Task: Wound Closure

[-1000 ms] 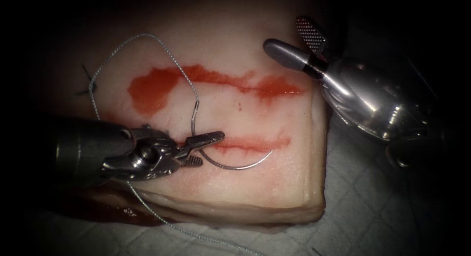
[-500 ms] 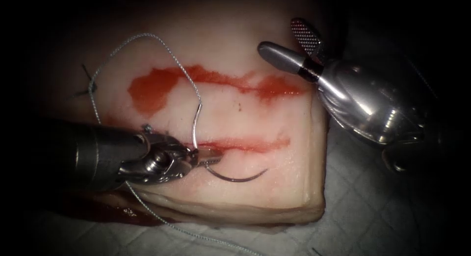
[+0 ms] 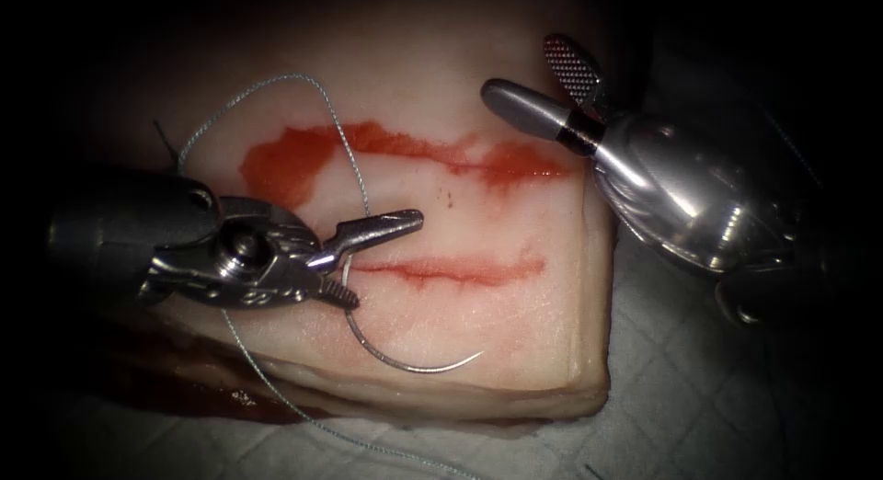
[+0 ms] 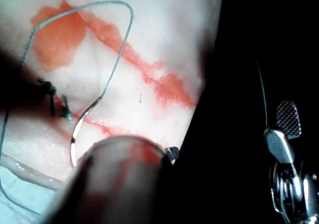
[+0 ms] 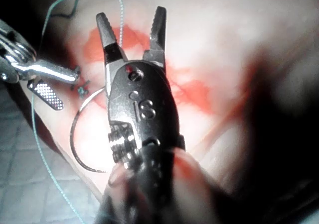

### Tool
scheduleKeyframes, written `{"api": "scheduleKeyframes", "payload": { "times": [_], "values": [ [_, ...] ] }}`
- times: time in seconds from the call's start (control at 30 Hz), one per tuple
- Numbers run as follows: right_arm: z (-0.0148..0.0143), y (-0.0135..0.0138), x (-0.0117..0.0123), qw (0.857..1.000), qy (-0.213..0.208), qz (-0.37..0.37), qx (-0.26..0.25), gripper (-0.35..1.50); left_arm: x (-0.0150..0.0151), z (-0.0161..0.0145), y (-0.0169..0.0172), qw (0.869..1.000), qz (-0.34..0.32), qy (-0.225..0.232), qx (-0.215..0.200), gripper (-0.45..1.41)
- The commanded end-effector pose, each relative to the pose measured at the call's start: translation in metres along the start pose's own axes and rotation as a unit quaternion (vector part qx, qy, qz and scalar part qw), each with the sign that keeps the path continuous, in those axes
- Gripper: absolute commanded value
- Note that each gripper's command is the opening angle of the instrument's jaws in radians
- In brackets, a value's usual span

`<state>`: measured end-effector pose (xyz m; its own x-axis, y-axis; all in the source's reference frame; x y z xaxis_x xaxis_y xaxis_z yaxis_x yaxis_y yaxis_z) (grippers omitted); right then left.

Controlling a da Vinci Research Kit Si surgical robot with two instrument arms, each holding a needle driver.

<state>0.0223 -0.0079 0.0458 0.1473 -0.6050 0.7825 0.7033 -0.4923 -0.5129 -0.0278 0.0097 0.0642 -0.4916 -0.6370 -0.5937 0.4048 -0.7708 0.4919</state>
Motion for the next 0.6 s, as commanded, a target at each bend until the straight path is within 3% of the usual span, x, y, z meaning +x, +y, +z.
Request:
{"api": "scheduleKeyframes", "payload": {
  "times": [0.03,0.1,0.27,0.6],
  "values": [
    [0.0008,0.0003,0.0004,1.0,-0.001,0.0,-0.001,1.01,0.0002,0.0005,0.0002,1.0,-0.007,0.0,-0.006,0.41],
    [0.0008,0.0003,0.0004,1.0,-0.001,0.0,-0.002,1.01,0.0009,0.0001,0.0014,0.999,-0.005,0.02,-0.029,0.32],
    [0.0008,0.0004,0.0005,1.0,-0.001,0.0,-0.003,1.01,0.001,0.0015,0.0046,0.997,0.0,0.019,-0.079,0.19],
    [0.0008,0.0004,0.0004,1.0,-0.001,0.001,-0.005,1.01,-0.0016,0.0045,0.0071,0.996,-0.009,0.009,-0.093,0.12]
  ]
}}
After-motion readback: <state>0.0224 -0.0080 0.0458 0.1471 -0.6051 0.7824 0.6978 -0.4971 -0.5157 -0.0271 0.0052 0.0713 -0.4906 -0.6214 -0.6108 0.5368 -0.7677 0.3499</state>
